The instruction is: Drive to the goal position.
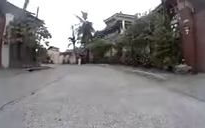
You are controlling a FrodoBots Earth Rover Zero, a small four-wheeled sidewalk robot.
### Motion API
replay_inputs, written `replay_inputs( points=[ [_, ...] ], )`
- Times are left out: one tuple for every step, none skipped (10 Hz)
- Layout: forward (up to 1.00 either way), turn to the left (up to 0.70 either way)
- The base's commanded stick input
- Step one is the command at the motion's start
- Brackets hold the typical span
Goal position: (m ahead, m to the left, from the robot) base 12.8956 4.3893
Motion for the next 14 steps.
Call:
replay_inputs(
  points=[
    [1.0, 0.0],
    [1.0, 0.0],
    [1.0, 0.0],
    [1.0, 0.0],
    [1.0, 0.0],
    [1.0, 0.0],
    [1.0, 0.0],
    [1.0, -0.03],
    [1.0, -0.04],
    [1.0, -0.02],
    [1.0, 0.0],
    [1.0, 0.0],
    [1.0, 0.0],
    [1.0, 0.0]
  ],
)
